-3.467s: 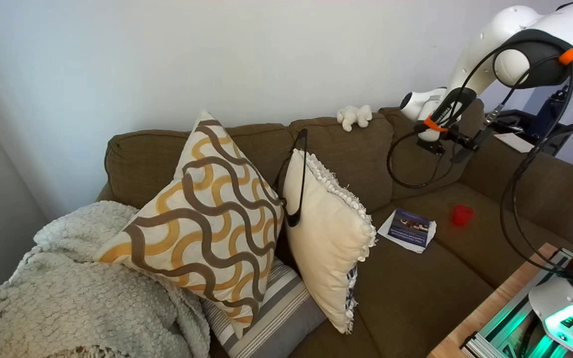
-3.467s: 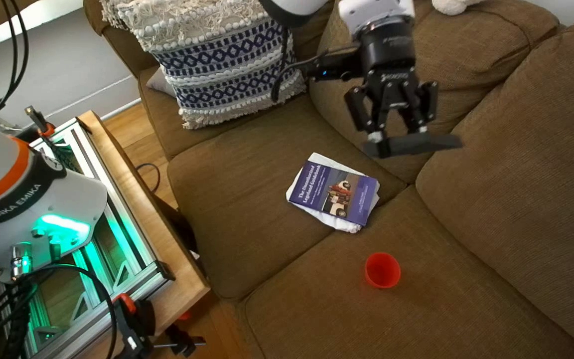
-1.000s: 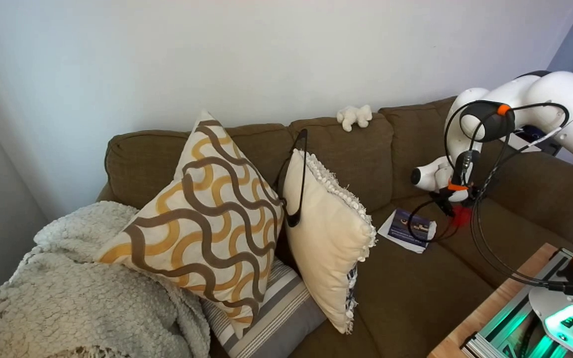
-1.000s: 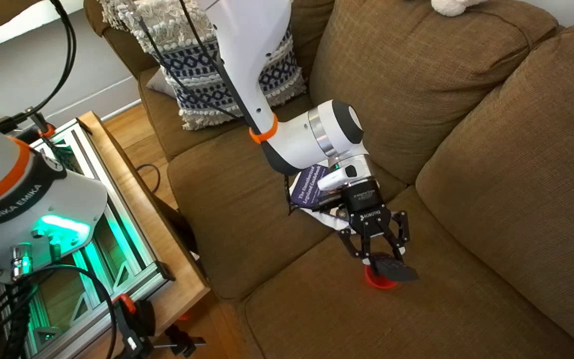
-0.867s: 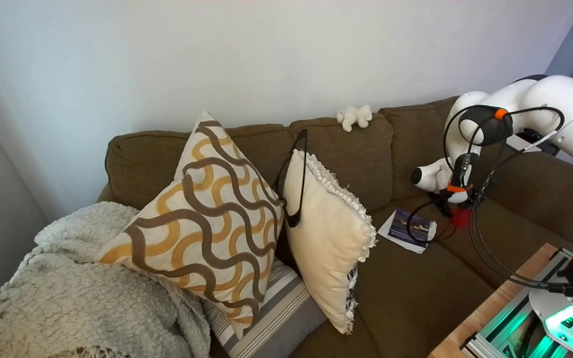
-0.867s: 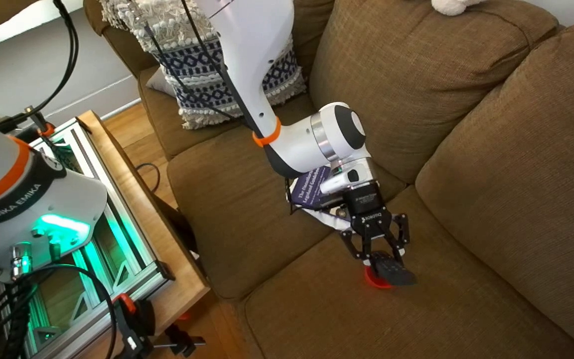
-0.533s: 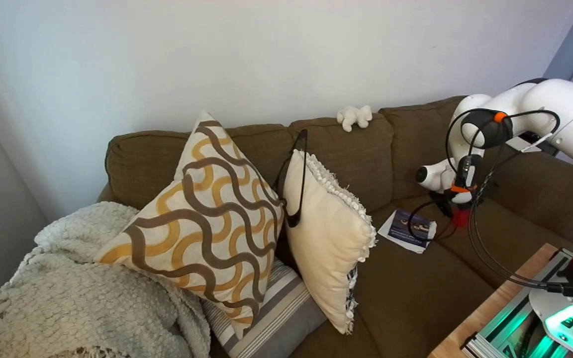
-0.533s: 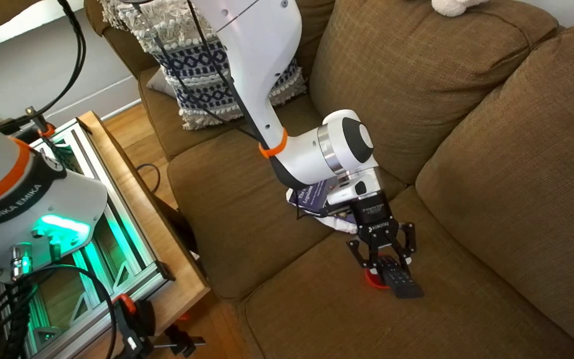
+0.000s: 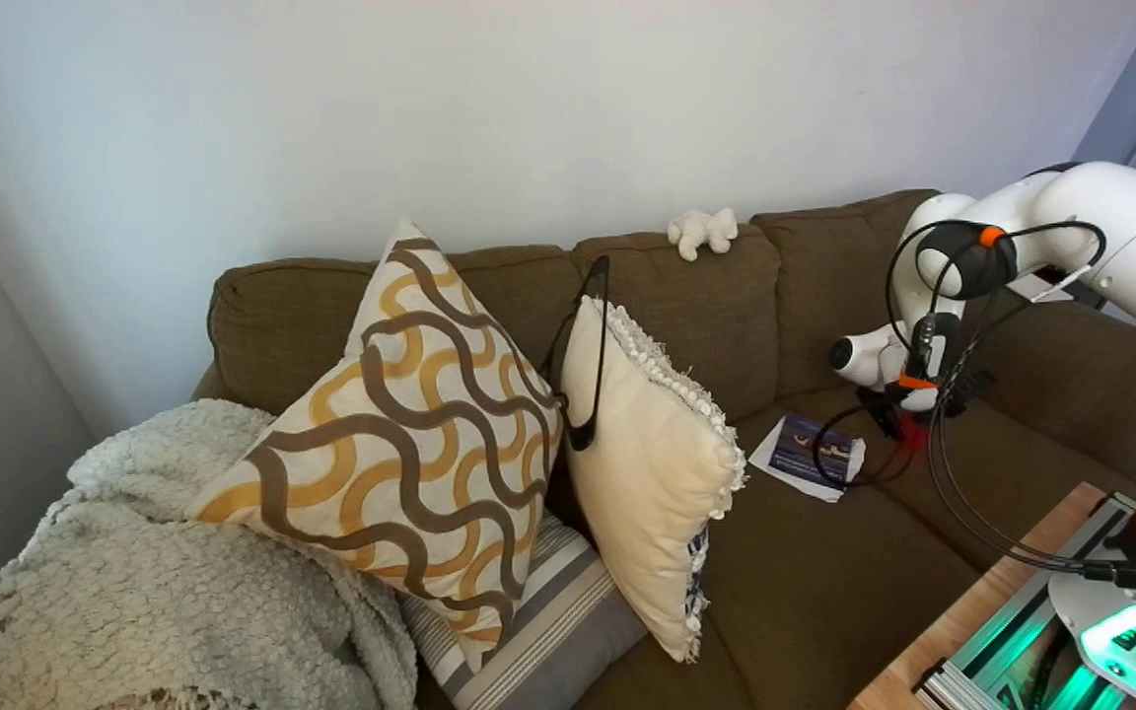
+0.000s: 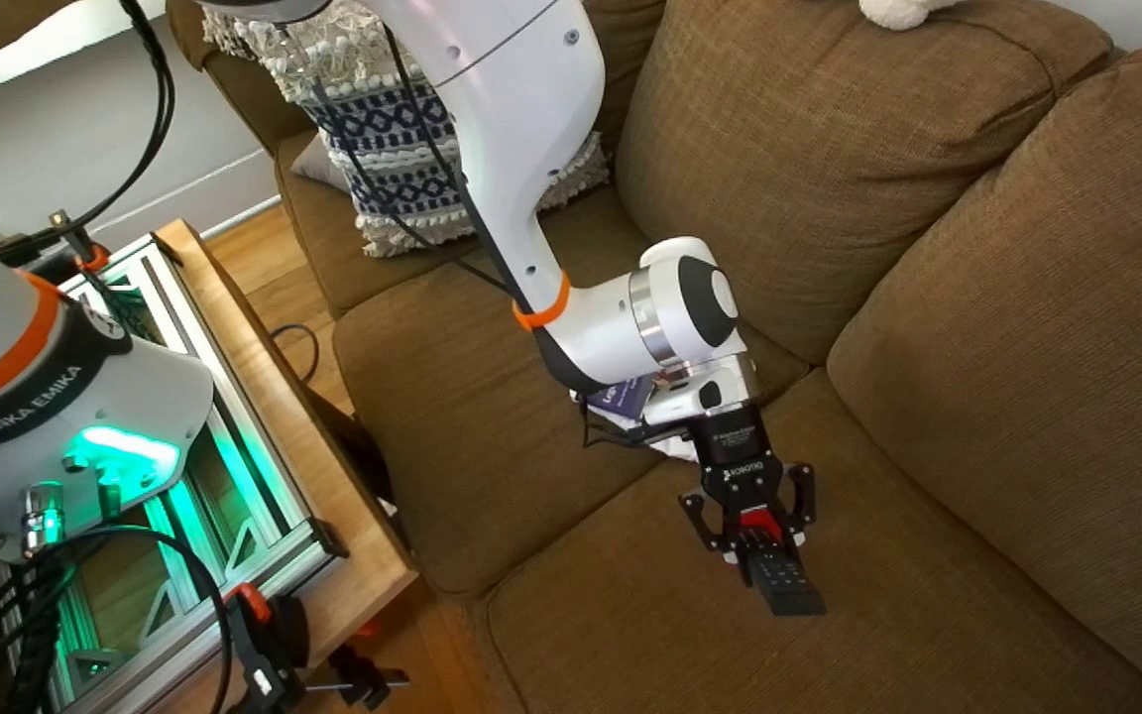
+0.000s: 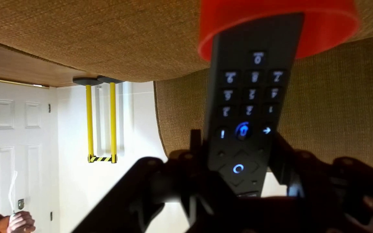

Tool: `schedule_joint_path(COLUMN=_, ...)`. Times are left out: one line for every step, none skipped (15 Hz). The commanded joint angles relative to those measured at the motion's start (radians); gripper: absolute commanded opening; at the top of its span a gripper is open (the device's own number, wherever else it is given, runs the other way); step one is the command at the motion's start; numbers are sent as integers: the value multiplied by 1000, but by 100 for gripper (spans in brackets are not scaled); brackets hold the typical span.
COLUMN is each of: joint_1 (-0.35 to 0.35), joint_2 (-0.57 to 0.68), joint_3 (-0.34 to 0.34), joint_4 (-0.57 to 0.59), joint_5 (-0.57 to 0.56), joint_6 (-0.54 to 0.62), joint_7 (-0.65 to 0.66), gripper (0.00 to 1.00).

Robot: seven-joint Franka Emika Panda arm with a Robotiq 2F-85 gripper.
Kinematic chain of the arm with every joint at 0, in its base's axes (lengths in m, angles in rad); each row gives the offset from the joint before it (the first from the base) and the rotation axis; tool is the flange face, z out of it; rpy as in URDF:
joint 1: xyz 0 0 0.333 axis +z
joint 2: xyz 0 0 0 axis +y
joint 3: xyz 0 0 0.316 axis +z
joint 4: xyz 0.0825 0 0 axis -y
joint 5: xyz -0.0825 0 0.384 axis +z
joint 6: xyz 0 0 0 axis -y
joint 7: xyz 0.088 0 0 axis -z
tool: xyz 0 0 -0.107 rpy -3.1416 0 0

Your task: Put the black remote in the red cup

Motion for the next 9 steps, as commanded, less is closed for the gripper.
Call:
schedule_joint_path(joint_1=2, joint_2=74, joint_3=-30, joint_4=75, joint_5=39, joint_6=21, joint_7=32, gripper=26)
schedule_joint_path(joint_1=1, joint_2=86, joint_3=-33, joint_4=91, joint_5=43, joint_6=17, joint_7=32, gripper=26)
schedule_joint_path(joint_1=0, joint_2=96, joint_3=-33, joint_4=107, joint_5=42, joint_6=11, joint_7=32, gripper=26)
schedule_joint_path(joint_1=1, joint_2=106, joint_3=-36, joint_4=122, joint_5=39, joint_6=3, joint_7=32, gripper=26)
schedule_joint_path(joint_1=-4, joint_2=114, joint_3=-32, joint_4=132, joint_5=30, joint_6=-2, joint_7=32, gripper=26)
schedule_joint_path(joint_1=-21, joint_2=117, joint_3=-11, joint_4=146, joint_5=3, joint_6=-20, joint_7=30, gripper=26)
schedule_joint_path(joint_1=-21, joint_2=125, joint_3=-7, joint_4=154, joint_5=-2, joint_6=-18, joint_7=24, gripper=26)
schedule_joint_path(joint_1=-18, joint_2=133, joint_3=-5, joint_4=157, joint_5=-6, joint_6=-14, joint_7=21, gripper=26)
schedule_joint_path(joint_1=-16, joint_2=140, joint_3=-2, joint_4=160, joint_5=-9, joint_6=-11, joint_7=21, gripper=26)
